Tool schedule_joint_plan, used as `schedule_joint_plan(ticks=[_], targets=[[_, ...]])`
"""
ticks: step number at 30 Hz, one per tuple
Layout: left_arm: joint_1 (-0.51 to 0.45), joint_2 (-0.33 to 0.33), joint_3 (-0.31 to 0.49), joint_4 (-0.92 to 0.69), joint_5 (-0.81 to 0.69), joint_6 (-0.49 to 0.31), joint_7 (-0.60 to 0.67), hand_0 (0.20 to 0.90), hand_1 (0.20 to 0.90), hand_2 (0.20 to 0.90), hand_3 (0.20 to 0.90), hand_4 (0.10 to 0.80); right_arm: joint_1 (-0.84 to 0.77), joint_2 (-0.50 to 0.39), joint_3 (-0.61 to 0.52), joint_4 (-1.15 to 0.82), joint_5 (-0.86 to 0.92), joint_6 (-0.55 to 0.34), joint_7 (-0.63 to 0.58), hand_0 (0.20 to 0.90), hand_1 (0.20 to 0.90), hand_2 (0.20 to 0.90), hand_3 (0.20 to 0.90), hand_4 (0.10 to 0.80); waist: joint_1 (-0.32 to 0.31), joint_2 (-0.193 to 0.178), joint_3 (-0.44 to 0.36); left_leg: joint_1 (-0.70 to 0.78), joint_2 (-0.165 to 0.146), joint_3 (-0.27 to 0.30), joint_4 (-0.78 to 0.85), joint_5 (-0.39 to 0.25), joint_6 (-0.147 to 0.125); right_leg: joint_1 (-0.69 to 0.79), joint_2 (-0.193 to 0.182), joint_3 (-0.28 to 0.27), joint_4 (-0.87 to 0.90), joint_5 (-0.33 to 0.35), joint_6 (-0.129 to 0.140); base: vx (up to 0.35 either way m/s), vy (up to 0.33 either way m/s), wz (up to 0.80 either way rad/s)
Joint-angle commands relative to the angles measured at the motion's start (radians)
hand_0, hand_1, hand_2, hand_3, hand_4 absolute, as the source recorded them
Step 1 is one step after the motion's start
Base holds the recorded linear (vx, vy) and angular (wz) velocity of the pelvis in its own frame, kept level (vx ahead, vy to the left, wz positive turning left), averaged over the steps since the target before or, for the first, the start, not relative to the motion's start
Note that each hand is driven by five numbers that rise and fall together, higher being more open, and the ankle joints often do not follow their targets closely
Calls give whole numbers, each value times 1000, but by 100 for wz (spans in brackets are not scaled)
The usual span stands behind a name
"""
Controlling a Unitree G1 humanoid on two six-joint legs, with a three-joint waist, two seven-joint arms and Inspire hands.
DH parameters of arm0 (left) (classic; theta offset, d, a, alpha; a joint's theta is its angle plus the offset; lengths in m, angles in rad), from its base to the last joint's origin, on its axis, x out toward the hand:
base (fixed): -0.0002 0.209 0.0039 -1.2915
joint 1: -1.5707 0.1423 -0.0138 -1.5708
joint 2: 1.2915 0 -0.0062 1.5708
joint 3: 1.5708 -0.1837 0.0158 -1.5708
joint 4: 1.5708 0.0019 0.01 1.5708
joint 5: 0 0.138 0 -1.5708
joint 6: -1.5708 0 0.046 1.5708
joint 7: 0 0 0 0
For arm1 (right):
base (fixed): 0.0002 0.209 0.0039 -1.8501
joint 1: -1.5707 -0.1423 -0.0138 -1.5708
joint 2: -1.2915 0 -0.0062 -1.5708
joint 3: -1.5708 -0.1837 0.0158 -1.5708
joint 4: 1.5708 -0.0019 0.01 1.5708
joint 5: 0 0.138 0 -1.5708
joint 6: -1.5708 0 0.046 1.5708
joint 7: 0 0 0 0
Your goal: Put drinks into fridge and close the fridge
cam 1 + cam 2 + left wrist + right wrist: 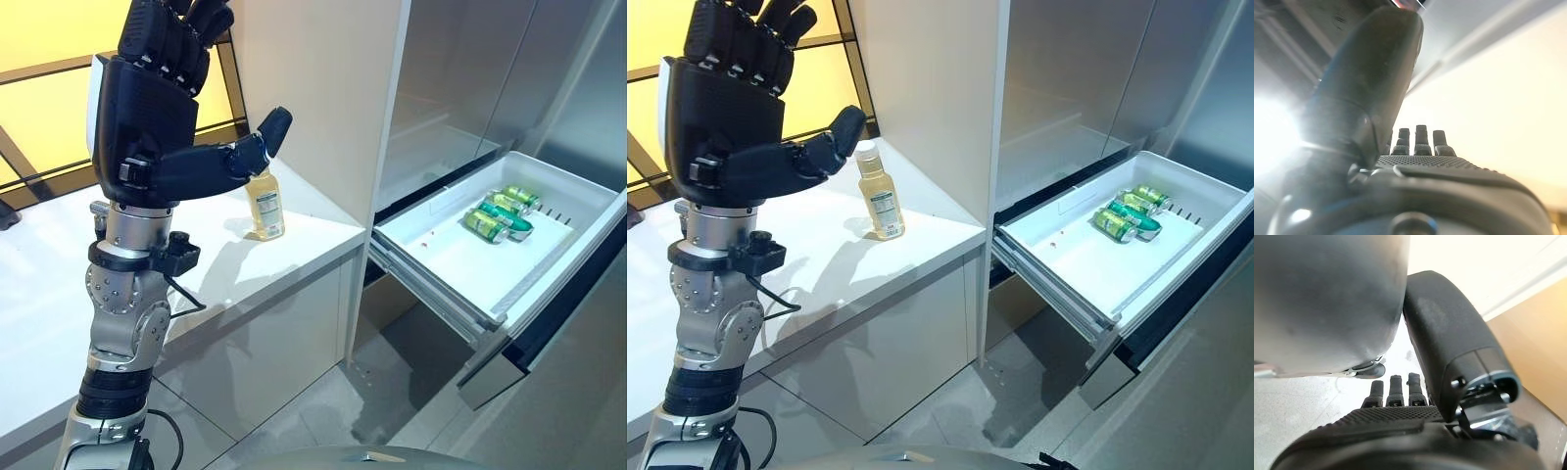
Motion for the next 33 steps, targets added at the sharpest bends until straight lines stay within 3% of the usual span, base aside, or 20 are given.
schedule_joint_plan(ticks=[1, 19, 33], targets=[[-70, 61, 55, 27, 49, 19, 120, 900, 900, 900, 900, 800, -77, 79, 29, 23, 7, 8, 8, 900, 900, 900, 900, 800, 20, -16, -14, 22, -2, 49, 7, -83, -3, 10, -18, 38, 25, -24, 42, -13, -13, 7], [-32, 61, 0, 241, -6, 147, 136, 900, 900, 900, 900, 800, -90, 36, 2, 8, -29, 58, 14, 900, 900, 900, 900, 800, -9, -2, -10, 32, 9, 77, 7, -78, -10, 16, -10, 66, 20, -22, 39, -1, -1, 0], [-28, 47, -27, 402, 3, 178, 116, 900, 900, 900, 900, 800, -84, 21, -19, -4, -58, 74, 23, 900, 900, 900, 900, 800, -42, 3, -10, 48, 7, 118, 7, -84, 0, 15, -10, 104, 20, -12, 46, 20, 21, -8]])
